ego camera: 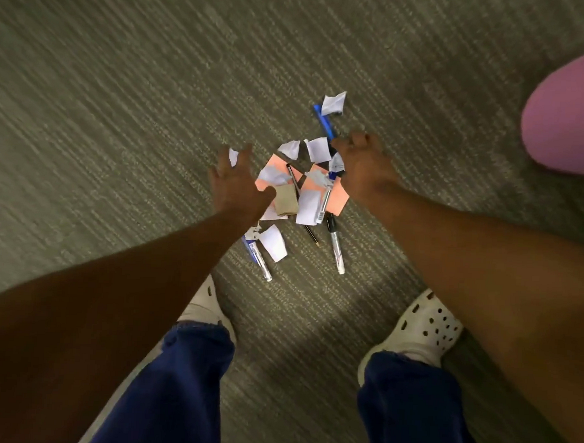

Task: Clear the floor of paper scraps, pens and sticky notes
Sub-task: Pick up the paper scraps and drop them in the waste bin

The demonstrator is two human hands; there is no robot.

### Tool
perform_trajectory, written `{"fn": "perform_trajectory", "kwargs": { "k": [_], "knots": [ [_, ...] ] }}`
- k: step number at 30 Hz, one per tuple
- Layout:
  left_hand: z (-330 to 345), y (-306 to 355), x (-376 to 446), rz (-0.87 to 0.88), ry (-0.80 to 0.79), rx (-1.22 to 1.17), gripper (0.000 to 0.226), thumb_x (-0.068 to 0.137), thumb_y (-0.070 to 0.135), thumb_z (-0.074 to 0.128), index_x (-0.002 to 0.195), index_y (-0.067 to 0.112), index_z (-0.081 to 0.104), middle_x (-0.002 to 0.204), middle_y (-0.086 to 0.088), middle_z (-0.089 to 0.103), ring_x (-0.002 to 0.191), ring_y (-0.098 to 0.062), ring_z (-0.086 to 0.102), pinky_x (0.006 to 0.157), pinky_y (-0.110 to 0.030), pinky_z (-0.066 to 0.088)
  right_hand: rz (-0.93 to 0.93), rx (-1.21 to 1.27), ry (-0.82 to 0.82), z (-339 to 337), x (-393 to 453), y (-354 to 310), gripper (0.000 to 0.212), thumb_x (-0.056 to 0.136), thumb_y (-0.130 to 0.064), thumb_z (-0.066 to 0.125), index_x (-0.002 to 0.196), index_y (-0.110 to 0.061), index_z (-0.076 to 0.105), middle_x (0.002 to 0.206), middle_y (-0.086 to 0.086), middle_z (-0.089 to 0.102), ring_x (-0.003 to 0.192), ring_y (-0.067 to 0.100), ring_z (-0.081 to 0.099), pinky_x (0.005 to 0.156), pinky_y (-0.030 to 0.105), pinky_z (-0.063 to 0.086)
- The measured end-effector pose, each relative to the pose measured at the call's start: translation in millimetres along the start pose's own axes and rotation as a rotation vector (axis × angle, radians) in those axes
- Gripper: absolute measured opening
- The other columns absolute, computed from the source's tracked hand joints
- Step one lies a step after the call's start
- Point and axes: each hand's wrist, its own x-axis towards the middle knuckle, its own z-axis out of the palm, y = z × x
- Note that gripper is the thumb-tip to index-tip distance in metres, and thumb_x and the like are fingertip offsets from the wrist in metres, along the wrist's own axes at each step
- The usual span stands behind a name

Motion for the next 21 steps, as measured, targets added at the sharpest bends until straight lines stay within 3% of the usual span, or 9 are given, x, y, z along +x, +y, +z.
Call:
{"fn": "perform_trajectory", "kwargs": {
  "k": [2,6,9,15,18,21],
  "knots": [
    [1.2,-7.0,23.3,-0.008,-0.017,0.042,0.102,0.081,0.037,0.082,0.163,0.028,0.023,0.172,-0.021,0.009,0.153,-0.048,0.025,0.123,-0.052,0.029,-0.004,-0.046,-0.001,4.7,2.4,1.4,0.064,0.092,-0.002,0.061,0.151,-0.017,0.043,0.148,0.014,0.046,0.139,0.037,0.041,0.111,0.048,0.047],
    [6.4,-16.6,52.3,-0.057,-0.04,0.045,0.095,0.078,0.043,0.086,0.155,0.024,0.034,0.163,-0.02,0.023,0.14,-0.052,0.038,0.11,-0.055,0.044,0.018,0.131,0.076,12.5,-21.8,6.8,0.052,0.094,-0.006,0.06,0.144,-0.011,0.05,0.138,0.014,0.059,0.128,0.037,0.051,0.107,0.044,0.047],
    [11.2,-21.5,55.4,-0.059,-0.049,0.07,0.103,0.072,0.065,0.083,0.151,0.017,0.039,0.161,-0.025,0.025,0.138,-0.054,0.04,0.11,-0.057,0.043,-0.018,0.226,0.134,8.7,-47.7,1.2,0.048,0.091,-0.013,0.065,0.138,-0.012,0.054,0.13,0.013,0.061,0.119,0.035,0.055,0.096,0.045,0.051],
    [20.4,-17.8,37.9,0.16,0.023,0.052,0.093,0.07,0.085,0.065,0.129,0.014,0.053,0.137,-0.023,0.046,0.123,-0.046,0.05,0.096,-0.055,0.05,-0.215,0.164,0.141,-9.8,-33.2,-25.6,0.054,0.096,-0.011,0.059,0.149,-0.015,0.048,0.143,0.014,0.05,0.128,0.035,0.049,0.101,0.044,0.049],
    [23.7,-10.9,27.2,0.258,-0.017,0.084,0.093,0.07,0.085,0.064,0.137,0.023,0.048,0.141,-0.019,0.041,0.124,-0.044,0.048,0.098,-0.053,0.051,-0.227,0.059,0.059,-12.6,-0.5,-40.8,0.064,0.095,-0.003,0.055,0.155,-0.022,0.04,0.149,0.015,0.041,0.134,0.036,0.043,0.1,0.048,0.051],
    [28.2,-4.6,20.5,0.348,-0.089,0.169,0.102,0.065,0.078,0.077,0.145,0.027,0.04,0.15,-0.02,0.035,0.128,-0.045,0.045,0.1,-0.055,0.051,-0.271,-0.068,-0.058,-8.6,21.7,-48.9,0.074,0.091,-0.005,0.061,0.157,-0.028,0.037,0.159,0.017,0.028,0.142,0.043,0.033,0.105,0.053,0.049]
  ]
}}
